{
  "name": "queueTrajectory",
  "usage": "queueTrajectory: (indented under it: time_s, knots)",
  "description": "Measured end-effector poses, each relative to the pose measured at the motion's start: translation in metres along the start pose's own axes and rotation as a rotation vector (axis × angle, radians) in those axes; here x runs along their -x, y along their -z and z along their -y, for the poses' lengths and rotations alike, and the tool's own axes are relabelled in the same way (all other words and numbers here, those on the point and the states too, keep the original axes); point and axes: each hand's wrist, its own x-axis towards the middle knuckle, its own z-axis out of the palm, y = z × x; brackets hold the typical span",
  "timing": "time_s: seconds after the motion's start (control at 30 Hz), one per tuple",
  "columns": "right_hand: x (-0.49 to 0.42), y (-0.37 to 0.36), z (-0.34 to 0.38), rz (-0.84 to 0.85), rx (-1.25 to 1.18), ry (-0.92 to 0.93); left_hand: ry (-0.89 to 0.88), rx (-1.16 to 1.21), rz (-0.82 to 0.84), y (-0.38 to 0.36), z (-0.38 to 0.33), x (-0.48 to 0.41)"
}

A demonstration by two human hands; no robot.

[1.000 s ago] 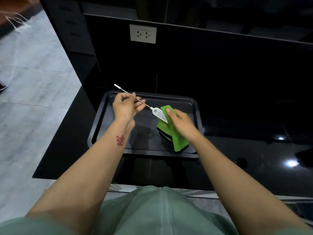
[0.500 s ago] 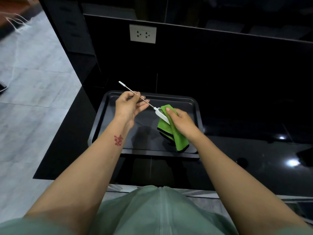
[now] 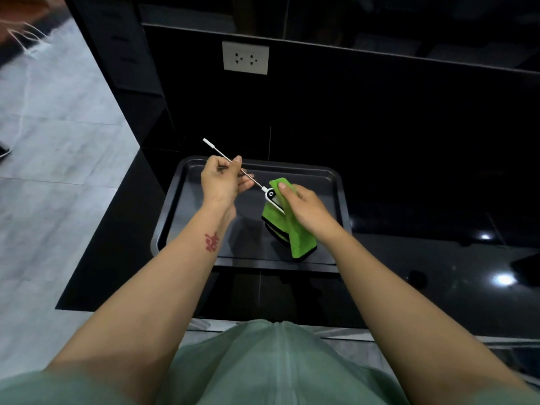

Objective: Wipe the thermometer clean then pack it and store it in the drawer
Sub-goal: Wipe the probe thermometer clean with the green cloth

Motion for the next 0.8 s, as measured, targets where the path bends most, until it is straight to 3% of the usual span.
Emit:
queueTrajectory:
  time_s: [0.1, 0.27, 0.47, 0.7, 0.8]
  knots:
    - [-0.003, -0.003, -0.001, -0.019, -0.004, 0.021, 0.033, -0.001, -0.013, -0.004, 0.001, 0.001]
    - [-0.005, 0.000, -0.007, -0.049, 0.009, 0.018, 0.117, 0.013, 0.115, -0.002, 0.000, 0.002]
    - [-0.004, 0.006, -0.014, -0.042, 0.041, -0.004, 0.069, 0.073, -0.063, 0.002, -0.008, -0.009]
    - [-0.006, -0.006, 0.001, 0.018, 0.160, 0.054, 0.070, 0.024, -0.008, -0.006, 0.005, 0.001]
    - [-0.005, -0.004, 0.001, 0.017, 0.194, 0.068, 0.058, 0.037, -0.061, -0.004, -0.001, -0.004]
